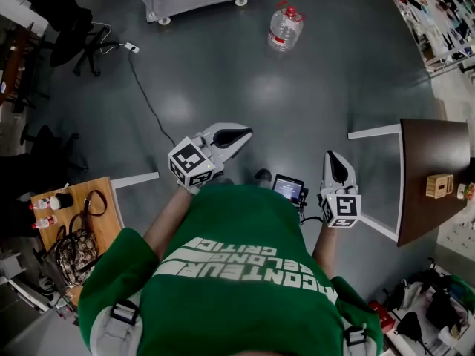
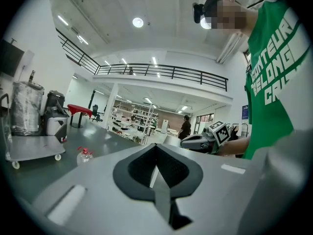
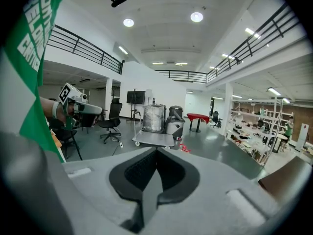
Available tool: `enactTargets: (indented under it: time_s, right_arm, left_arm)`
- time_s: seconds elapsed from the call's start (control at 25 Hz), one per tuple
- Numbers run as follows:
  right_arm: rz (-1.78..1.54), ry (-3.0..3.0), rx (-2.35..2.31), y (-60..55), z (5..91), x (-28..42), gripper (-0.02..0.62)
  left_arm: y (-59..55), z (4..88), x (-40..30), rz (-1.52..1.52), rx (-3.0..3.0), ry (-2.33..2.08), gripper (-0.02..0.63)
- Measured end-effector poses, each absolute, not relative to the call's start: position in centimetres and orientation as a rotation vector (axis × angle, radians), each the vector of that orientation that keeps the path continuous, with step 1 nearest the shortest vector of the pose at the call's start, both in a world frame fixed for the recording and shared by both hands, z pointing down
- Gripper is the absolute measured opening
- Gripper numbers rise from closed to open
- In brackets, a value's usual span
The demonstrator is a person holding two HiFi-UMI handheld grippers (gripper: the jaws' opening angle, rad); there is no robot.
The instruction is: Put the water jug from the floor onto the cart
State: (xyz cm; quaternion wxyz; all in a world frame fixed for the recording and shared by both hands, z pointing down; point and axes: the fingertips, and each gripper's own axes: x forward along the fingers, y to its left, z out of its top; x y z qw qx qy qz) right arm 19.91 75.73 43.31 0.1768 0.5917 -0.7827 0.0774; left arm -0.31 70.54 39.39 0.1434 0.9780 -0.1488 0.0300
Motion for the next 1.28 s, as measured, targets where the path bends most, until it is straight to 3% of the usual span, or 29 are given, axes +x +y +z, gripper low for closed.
enactTargets:
  time_s: [1.28]
  right_arm:
    - [0.22, -2.207, 1.7, 79.8, 44.9, 28.8, -0.008]
  left_arm:
    - [73.8, 40.9, 8.9, 0.109, 2.836, -0.43, 0.009]
